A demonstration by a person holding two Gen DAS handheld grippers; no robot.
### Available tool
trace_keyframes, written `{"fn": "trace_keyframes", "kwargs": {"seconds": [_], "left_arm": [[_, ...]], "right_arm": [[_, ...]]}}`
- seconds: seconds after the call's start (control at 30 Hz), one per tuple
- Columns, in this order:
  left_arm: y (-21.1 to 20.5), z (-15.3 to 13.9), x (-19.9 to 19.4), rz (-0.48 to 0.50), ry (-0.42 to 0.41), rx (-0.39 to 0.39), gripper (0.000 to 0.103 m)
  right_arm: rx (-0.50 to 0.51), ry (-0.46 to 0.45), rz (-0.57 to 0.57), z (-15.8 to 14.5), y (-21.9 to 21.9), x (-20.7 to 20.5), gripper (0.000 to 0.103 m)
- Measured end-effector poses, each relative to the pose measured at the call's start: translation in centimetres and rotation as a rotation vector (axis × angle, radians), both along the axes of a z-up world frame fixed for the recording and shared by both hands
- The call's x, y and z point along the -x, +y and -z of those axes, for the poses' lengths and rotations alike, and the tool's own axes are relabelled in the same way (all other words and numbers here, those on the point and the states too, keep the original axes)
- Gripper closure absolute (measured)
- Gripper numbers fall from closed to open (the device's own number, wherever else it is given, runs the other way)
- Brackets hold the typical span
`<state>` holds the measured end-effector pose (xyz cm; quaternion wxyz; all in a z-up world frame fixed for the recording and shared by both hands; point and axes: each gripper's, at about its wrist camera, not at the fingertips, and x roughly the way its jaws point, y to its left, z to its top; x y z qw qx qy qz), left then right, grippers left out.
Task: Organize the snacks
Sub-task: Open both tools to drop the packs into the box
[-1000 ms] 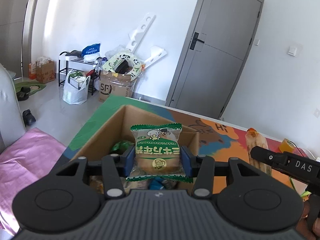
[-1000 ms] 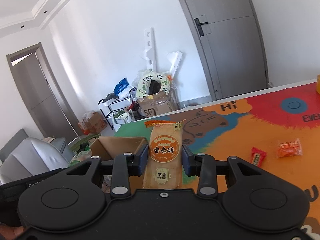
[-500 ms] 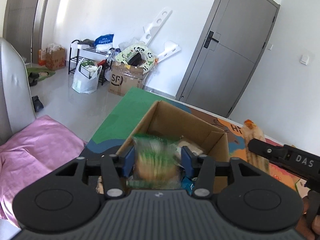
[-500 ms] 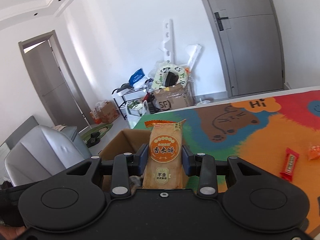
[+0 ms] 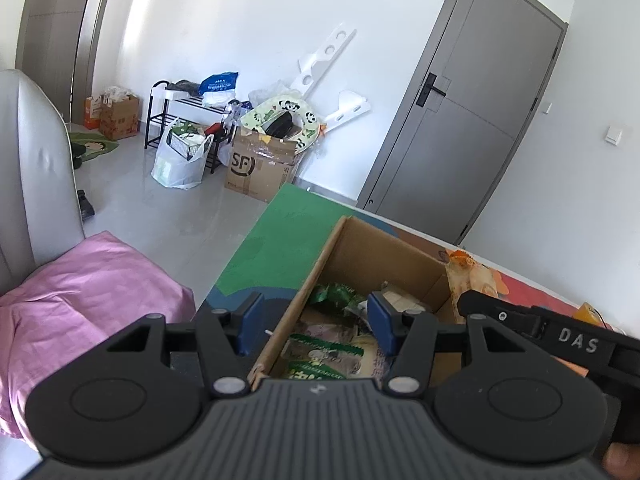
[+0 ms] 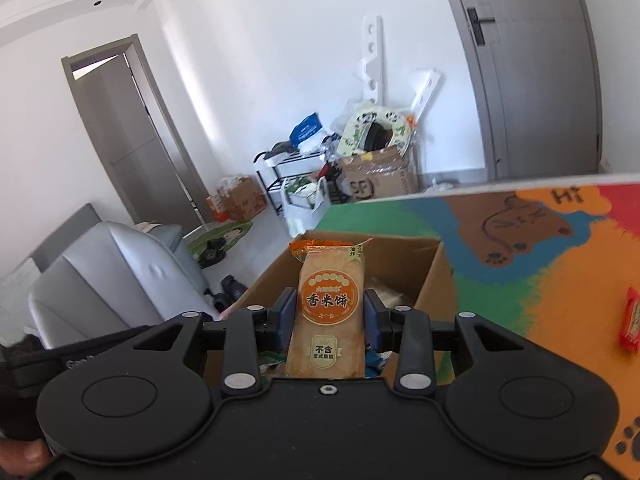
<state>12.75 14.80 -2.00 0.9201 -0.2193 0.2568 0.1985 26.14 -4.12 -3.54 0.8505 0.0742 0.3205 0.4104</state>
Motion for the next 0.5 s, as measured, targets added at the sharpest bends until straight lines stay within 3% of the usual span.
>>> {"fn": "trace_keyframes", "kwargs": {"seconds": [0.03, 0.13, 0.17, 0.37, 0.5], "left_arm": [[0.1, 0.1, 0.0, -0.001, 0.007, 0.001, 0.047], [0.1, 0.2, -0.2, 0.002, 0.022, 0.007, 0.044], [0.0, 0.2, -0.3, 0.003, 0.022, 0.008, 0.041], [-2.0, -0.4, -1.1, 0.030, 0.008, -0.011, 0.026], [-3.5, -0.5, -2.0, 0.058, 0.018, -0.026, 0.024]], "right_arm": [[-0.006, 0.011, -0.006, 0.0, 0.0, 0.1, 0.065], [-0.004, 0.003, 0.016, 0.0, -0.8, 0.3, 0.043], [-0.003, -0.010, 0.031, -0.1, -1.2, 0.4, 0.041], [0.007, -0.019, 0.098, -0.1, -4.3, -0.3, 0.041], [0.009, -0.010, 0.145, 0.2, -6.4, -0.7, 0.038]]}}
